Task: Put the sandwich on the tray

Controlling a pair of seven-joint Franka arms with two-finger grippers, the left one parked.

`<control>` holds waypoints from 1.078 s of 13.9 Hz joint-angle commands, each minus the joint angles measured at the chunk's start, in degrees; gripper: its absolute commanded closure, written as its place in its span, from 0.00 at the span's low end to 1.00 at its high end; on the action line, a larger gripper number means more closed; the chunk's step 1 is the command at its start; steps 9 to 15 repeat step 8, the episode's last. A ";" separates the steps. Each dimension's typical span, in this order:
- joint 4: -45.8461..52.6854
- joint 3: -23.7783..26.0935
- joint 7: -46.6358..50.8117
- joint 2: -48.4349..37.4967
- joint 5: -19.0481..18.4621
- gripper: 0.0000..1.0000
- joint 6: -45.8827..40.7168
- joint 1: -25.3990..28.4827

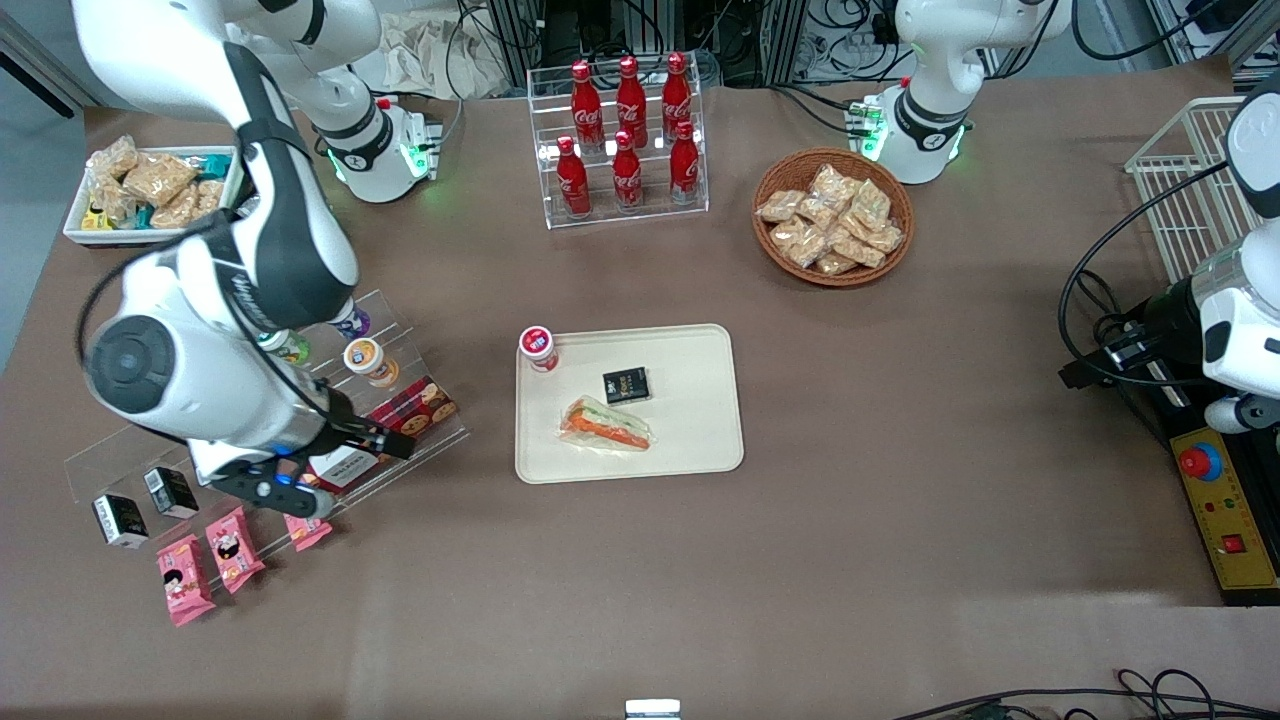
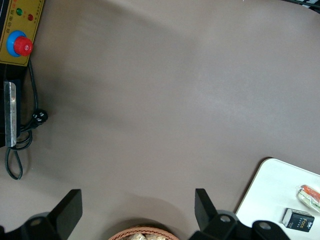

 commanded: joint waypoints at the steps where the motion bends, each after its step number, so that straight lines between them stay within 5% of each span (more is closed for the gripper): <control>1: -0.11 0.59 -6.95 -7.00 -1.22 0.00 -6.13 -4.16; 8: -0.11 0.59 -32.58 -18.10 -3.68 0.00 -10.19 -15.23; 15: -0.11 0.59 -32.58 -18.10 -3.68 0.00 -10.19 -15.23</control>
